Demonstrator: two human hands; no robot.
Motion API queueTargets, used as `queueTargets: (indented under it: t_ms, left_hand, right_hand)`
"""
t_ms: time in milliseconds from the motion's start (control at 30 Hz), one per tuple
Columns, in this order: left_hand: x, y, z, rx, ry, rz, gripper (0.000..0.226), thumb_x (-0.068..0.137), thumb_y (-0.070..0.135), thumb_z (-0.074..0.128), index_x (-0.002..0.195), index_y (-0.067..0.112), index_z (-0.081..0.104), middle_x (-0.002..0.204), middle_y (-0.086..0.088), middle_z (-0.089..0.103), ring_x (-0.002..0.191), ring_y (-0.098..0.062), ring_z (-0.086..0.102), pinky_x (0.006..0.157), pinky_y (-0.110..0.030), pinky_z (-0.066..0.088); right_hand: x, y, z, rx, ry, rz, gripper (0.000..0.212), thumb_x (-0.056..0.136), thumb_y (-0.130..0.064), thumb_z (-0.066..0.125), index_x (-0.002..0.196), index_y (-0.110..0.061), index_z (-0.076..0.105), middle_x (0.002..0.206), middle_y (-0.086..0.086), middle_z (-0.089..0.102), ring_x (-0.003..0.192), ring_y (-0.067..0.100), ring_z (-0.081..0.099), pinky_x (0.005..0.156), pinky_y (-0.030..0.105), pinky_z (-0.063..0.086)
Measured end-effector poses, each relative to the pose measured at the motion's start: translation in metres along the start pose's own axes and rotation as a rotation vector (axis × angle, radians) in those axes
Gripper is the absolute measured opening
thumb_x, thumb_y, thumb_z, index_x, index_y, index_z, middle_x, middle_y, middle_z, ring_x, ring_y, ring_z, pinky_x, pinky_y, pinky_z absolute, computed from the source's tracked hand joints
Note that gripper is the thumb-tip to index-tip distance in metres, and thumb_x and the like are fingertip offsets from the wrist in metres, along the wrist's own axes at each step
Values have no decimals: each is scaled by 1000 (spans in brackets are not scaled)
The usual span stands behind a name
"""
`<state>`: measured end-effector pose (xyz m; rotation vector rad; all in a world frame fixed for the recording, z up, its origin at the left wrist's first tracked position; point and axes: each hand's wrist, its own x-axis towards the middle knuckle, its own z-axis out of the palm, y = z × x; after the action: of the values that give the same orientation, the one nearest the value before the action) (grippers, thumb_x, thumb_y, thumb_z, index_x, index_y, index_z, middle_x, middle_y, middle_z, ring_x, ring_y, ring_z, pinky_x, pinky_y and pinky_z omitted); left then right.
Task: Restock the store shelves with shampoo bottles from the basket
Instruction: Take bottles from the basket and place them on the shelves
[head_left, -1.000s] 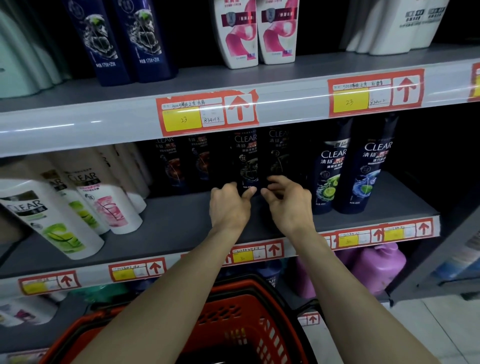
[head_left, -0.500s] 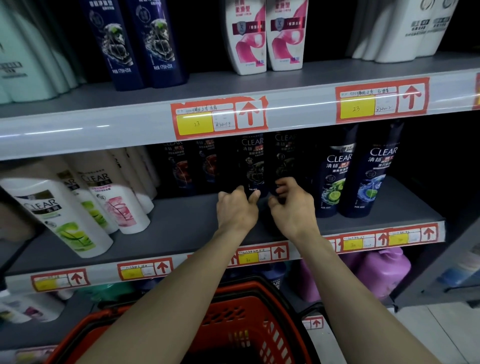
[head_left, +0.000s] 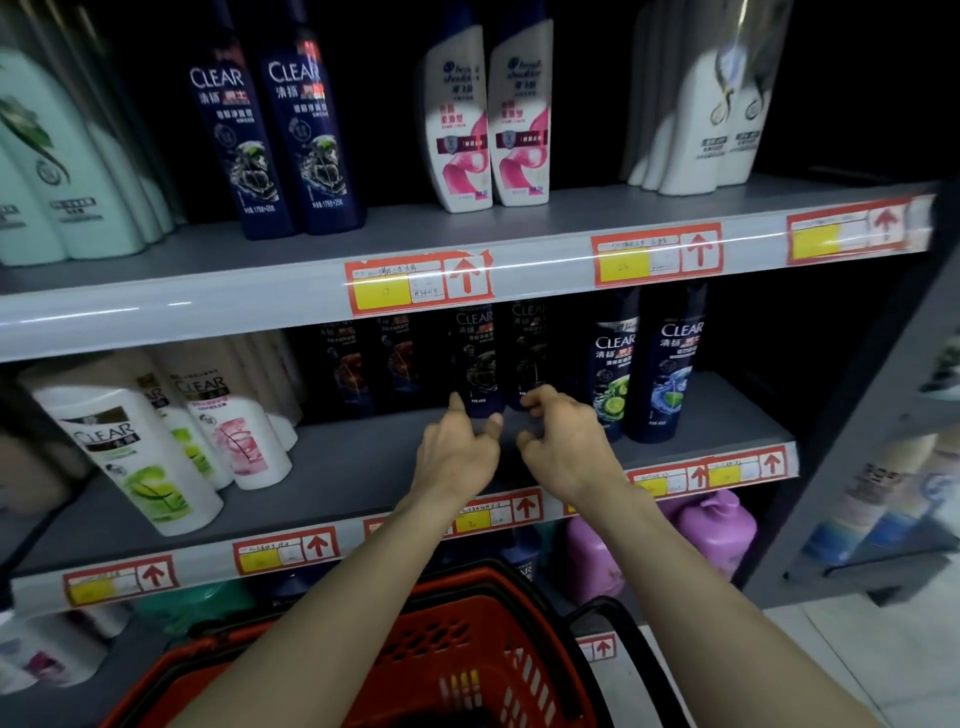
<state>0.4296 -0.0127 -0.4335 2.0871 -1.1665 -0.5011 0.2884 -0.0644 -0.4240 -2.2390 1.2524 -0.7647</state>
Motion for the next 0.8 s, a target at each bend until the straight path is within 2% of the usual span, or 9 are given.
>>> queueTargets:
  t_ms: [167, 300, 367, 533, 700, 800]
  left_hand:
    - [-66, -15, -30, -2, -42, 68, 79, 100, 55, 50, 165, 25, 15, 151, -13, 53, 135, -31, 53, 96, -32, 46]
    - [-120, -46, -63, 100, -81, 121, 73, 101, 52, 50, 164, 29, 21, 156, -11, 49, 142, -32, 47, 104, -39, 44]
    - [-144, -67, -79, 120, -86, 130, 70, 101, 54, 50, 162, 30, 26, 157, -6, 49, 142, -30, 47, 107, -39, 43]
    - [-189, -124, -108, 112, -124, 84, 63, 98, 51, 56, 155, 27, 41, 147, -4, 59, 133, -28, 56, 107, -40, 48]
    - [-206, -172, -104, 111, -174, -19, 53, 100, 47, 57, 147, 22, 53, 138, -4, 66, 126, -26, 61, 105, -31, 47]
    - [-202, -202, -88, 201, -332, -93, 49, 101, 47, 56, 142, 19, 58, 142, -6, 63, 131, -26, 58, 107, -29, 43]
  right_hand:
    - [-60, -41, -16, -96, -35, -98, 32, 90, -18, 62, 122, -16, 60, 121, 11, 65, 108, 33, 63, 88, 39, 54]
    - [-116, -73, -4, -126, -142, -252, 22, 90, -21, 61, 113, -19, 63, 114, 7, 70, 106, 32, 64, 84, 43, 53]
    - [-137, -81, 6, -128, -158, -278, 25, 89, -19, 61, 113, -18, 65, 113, 7, 72, 106, 31, 65, 87, 41, 52]
    - [-183, -82, 30, -187, -258, -228, 22, 86, -22, 62, 108, -21, 66, 106, 5, 74, 101, 30, 68, 84, 37, 54]
    - [-205, -72, 55, -297, -415, -216, 22, 86, -21, 66, 107, -15, 70, 105, 9, 74, 102, 33, 67, 86, 36, 51]
    - [-208, -67, 77, -376, -583, -164, 26, 90, -28, 65, 114, -19, 69, 112, 10, 73, 107, 33, 66, 88, 37, 53]
